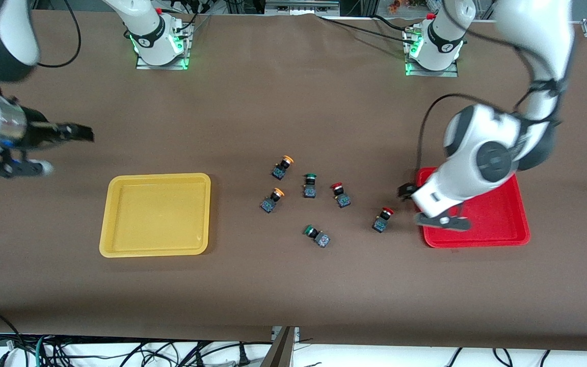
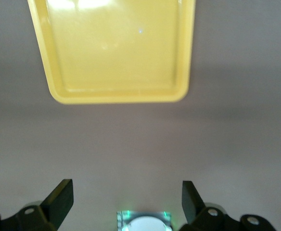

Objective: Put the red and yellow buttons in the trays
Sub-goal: 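Grasp the red button with the left gripper while the right gripper reaches orange button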

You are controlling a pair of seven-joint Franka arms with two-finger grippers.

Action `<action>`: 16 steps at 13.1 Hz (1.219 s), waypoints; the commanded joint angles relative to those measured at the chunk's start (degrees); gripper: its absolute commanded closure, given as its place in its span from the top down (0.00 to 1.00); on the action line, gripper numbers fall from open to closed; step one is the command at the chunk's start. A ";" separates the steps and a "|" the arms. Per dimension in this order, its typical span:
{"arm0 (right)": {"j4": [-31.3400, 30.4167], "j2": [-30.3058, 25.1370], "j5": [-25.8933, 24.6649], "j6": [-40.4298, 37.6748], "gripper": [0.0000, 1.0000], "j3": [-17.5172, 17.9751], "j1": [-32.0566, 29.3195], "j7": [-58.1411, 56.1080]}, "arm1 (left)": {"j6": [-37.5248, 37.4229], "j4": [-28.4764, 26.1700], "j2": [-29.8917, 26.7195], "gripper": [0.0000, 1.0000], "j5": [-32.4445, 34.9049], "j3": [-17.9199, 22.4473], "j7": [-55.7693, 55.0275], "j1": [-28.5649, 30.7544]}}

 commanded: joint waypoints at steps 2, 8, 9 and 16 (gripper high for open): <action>1.05 9.35 0.61 11.14 1.00 0.35 8.35 20.10 | 9.40 2.04 7.43 1.00 2.60 0.96 0.97 -3.59; 1.58 22.98 2.63 37.24 1.00 0.35 22.41 56.15 | 13.46 1.42 13.06 0.85 7.28 0.70 1.41 -3.15; 1.58 24.48 2.63 41.20 1.00 0.35 23.82 59.23 | 13.37 1.34 12.90 0.38 7.46 0.70 1.42 -3.24; 1.67 32.14 2.19 53.72 1.00 0.26 29.72 66.56 | -1.17 2.74 4.83 0.00 6.58 0.96 0.89 -0.36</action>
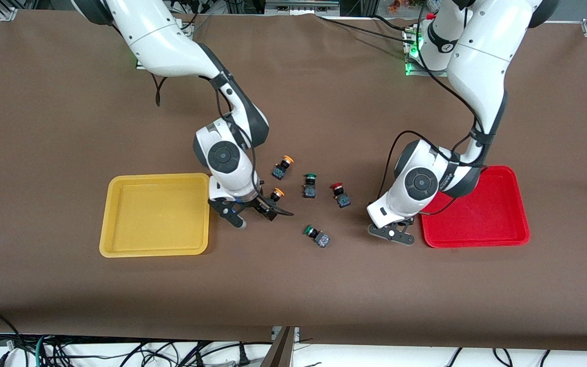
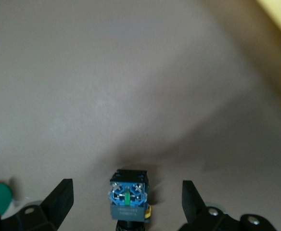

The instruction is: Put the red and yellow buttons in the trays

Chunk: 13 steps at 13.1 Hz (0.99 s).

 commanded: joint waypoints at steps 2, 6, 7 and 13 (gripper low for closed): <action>1.30 2.52 0.32 0.81 0.72 -0.49 1.90 0.61 | -18.21 1.85 -8.28 0.00 0.64 -0.20 0.60 6.72; 1.39 1.12 0.41 -1.72 0.00 -1.19 1.55 -2.80 | -27.24 -0.06 -5.48 0.09 3.79 0.33 13.32 12.08; 1.56 -0.89 0.67 -7.22 0.00 -1.19 -0.80 -7.52 | -26.19 -0.24 -5.13 0.22 4.24 0.41 13.52 12.27; 4.47 -6.97 0.42 -33.63 0.00 -2.15 -17.77 -47.61 | -25.56 2.81 -6.62 1.00 2.67 -3.61 8.02 10.61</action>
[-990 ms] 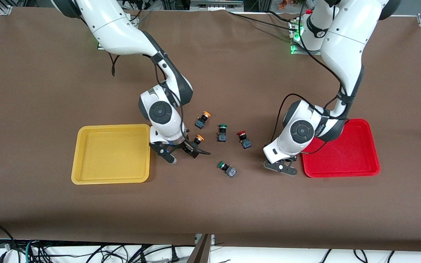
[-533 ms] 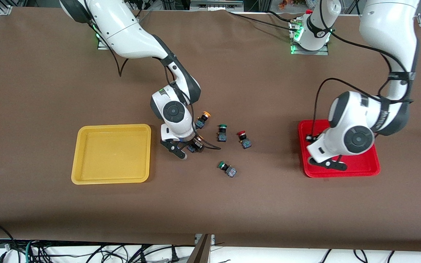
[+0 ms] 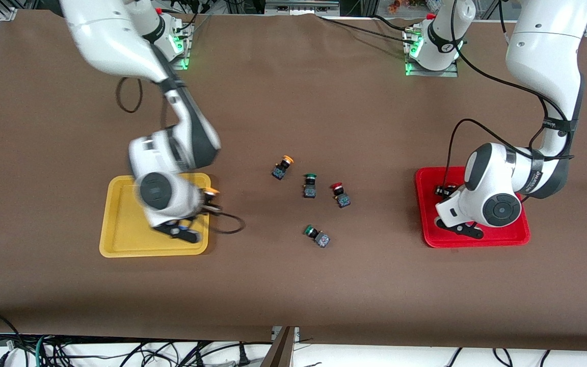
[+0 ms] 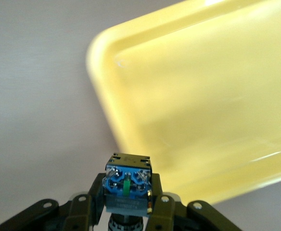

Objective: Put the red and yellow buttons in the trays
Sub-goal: 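Release the orange button in the yellow tray while the left gripper reaches another button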

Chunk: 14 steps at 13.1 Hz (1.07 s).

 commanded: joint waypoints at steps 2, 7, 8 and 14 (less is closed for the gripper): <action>-5.38 0.33 -0.11 -1.33 0.00 -2.14 -5.73 -12.68 | 0.24 4.83 -0.57 1.00 -5.30 -3.57 -17.23 -4.23; -14.88 0.69 -0.03 8.95 0.02 -3.47 -9.87 -20.69 | 20.88 5.63 7.42 1.00 -9.91 -3.40 -50.91 -14.95; -14.46 0.60 -0.03 8.62 0.72 -3.47 -10.40 -20.79 | 21.34 5.45 8.05 1.00 -9.30 -3.40 -55.14 -16.45; -7.87 -1.87 1.03 3.69 1.00 2.24 0.81 5.15 | 22.66 3.08 9.73 0.51 -8.59 -3.04 -57.99 -19.28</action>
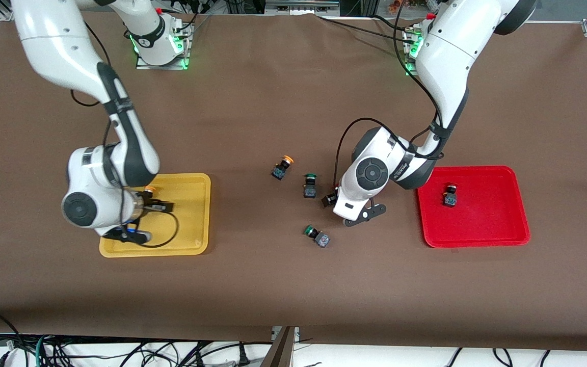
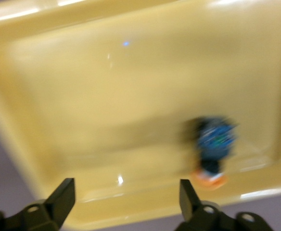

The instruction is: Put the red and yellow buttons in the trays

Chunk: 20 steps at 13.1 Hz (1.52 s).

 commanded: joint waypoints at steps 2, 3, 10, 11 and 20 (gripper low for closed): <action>1.10 1.70 1.04 5.40 1.00 0.75 11.66 22.23 | 0.86 -0.50 0.74 0.06 0.17 0.60 0.28 -0.35; 1.10 2.49 3.57 8.13 1.00 0.75 13.95 26.63 | 0.43 -0.50 0.66 0.00 0.34 0.78 0.37 -0.09; 0.57 5.75 7.20 13.43 1.00 0.66 25.74 37.93 | -24.96 0.03 -11.29 0.13 7.99 0.96 28.44 14.47; 0.57 6.54 7.20 13.95 1.00 0.66 26.71 37.93 | -25.06 -0.23 -12.08 0.19 7.99 0.87 34.94 17.98; 1.18 4.02 7.03 8.38 0.00 -1.18 23.41 34.87 | -22.16 1.25 -11.20 1.00 7.38 0.34 68.93 29.01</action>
